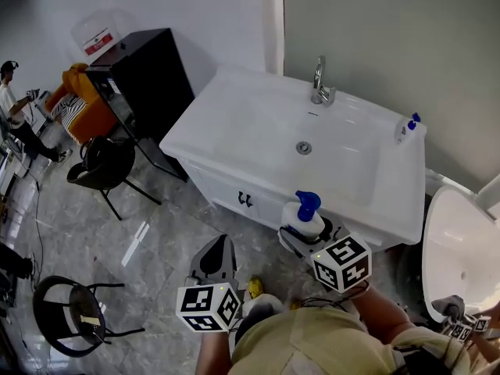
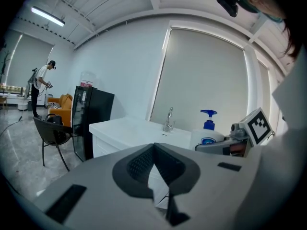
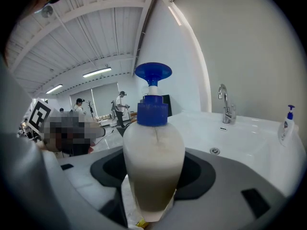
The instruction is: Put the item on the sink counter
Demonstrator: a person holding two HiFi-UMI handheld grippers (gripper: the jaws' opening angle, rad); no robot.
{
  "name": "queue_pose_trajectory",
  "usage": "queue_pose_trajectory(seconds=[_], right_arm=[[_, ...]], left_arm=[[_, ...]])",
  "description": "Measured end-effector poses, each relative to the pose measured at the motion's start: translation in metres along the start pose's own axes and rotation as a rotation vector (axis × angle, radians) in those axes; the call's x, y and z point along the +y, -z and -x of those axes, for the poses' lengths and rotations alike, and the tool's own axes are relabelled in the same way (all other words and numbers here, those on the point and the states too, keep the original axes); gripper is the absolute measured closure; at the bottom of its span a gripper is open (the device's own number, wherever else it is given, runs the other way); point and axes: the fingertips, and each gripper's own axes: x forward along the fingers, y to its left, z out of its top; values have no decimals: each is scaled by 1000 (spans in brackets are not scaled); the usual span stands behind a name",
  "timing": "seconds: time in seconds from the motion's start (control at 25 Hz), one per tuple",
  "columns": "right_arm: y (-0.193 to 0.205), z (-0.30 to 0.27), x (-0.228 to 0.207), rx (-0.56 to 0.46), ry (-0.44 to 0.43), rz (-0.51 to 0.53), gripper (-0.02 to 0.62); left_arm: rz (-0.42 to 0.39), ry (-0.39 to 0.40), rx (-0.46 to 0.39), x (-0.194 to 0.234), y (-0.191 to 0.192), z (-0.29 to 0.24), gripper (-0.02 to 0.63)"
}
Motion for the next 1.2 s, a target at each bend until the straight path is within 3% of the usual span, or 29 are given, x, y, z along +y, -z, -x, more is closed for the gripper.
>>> queue_pose_trajectory(seconds=[0.56,1.2], right_arm=[[-29,-56,4,9,60,-30,316],[-54,-115,19,5,90,-38,316]], left_arm=[[-20,95,28,43,-33,-39,571],[-35,118,57,105,-47,-55,571]])
